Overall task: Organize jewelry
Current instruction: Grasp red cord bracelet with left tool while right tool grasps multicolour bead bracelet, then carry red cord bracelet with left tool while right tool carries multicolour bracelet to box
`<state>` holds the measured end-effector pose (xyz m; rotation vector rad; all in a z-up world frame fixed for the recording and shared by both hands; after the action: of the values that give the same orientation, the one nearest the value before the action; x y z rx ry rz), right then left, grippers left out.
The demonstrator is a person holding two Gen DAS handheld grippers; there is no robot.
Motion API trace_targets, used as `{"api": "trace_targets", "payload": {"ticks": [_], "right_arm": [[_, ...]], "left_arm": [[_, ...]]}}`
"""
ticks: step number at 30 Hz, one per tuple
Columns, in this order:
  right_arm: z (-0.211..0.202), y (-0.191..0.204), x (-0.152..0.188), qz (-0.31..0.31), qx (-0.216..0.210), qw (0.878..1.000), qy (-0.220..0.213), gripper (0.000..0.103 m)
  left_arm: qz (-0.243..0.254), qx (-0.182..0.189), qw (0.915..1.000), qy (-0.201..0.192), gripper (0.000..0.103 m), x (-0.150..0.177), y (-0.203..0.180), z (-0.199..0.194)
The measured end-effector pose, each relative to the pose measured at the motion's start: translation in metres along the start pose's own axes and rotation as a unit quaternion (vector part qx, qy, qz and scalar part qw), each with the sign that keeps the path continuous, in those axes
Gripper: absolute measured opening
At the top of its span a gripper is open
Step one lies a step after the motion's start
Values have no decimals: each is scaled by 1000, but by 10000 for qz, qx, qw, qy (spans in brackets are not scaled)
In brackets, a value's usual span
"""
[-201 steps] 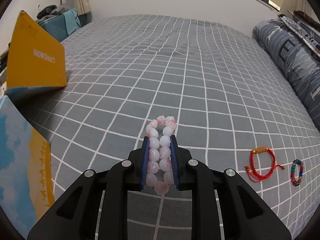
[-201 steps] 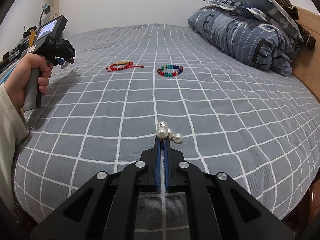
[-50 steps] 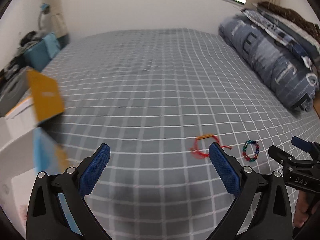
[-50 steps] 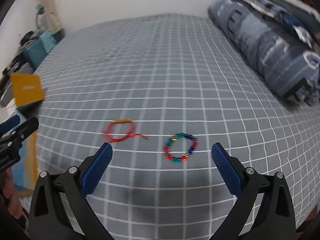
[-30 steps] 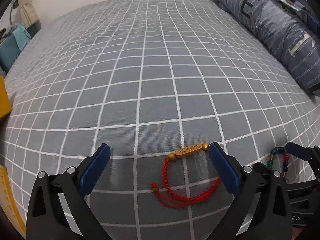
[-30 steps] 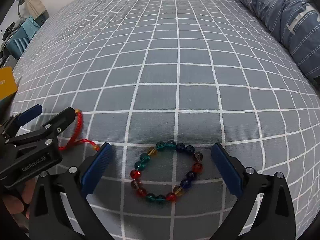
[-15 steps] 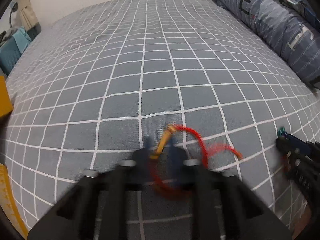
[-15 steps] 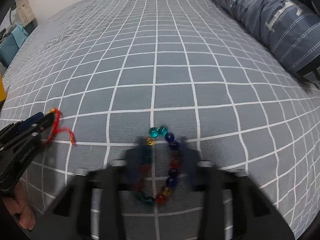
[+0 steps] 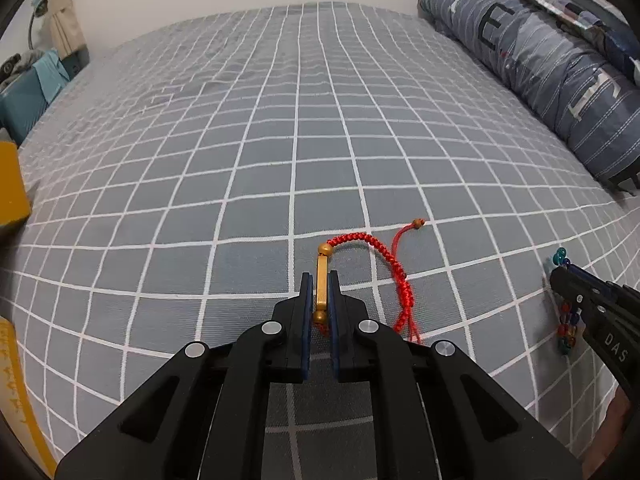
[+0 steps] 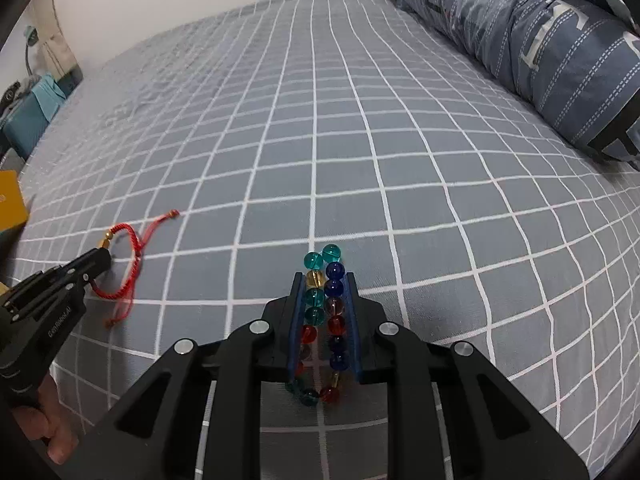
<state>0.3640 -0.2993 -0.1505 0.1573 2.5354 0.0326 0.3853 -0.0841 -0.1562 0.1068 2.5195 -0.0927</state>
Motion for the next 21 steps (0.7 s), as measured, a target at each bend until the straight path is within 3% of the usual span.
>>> {"api": "trace_targets", "payload": {"ticks": [7, 13, 21], "right_arm": [[-21, 3, -10, 85, -229, 9984, -513, 18], [-35, 4, -18, 53, -178, 9956, -915, 18], [-51, 12, -23, -141, -100, 9893, -1449, 18]], "left_arm": [[-6, -140, 9991, -412, 7, -7, 3, -20], [21, -209, 9965, -808, 7, -14, 1, -38], [10, -189, 9947, -1014, 7, -15, 0, -49]]}}
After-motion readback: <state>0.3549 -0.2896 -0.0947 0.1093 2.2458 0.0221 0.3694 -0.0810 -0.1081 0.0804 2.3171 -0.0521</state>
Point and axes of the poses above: each gripper's, at about its wrist camera, not at the fingertips, and z roughly the way its jaws point, y to its left, x to its underside, the point moved 9 cm from there along z, roughly the way its jaws point, and after that the axes turned 3 degrees about x, right-handed, at the moved point
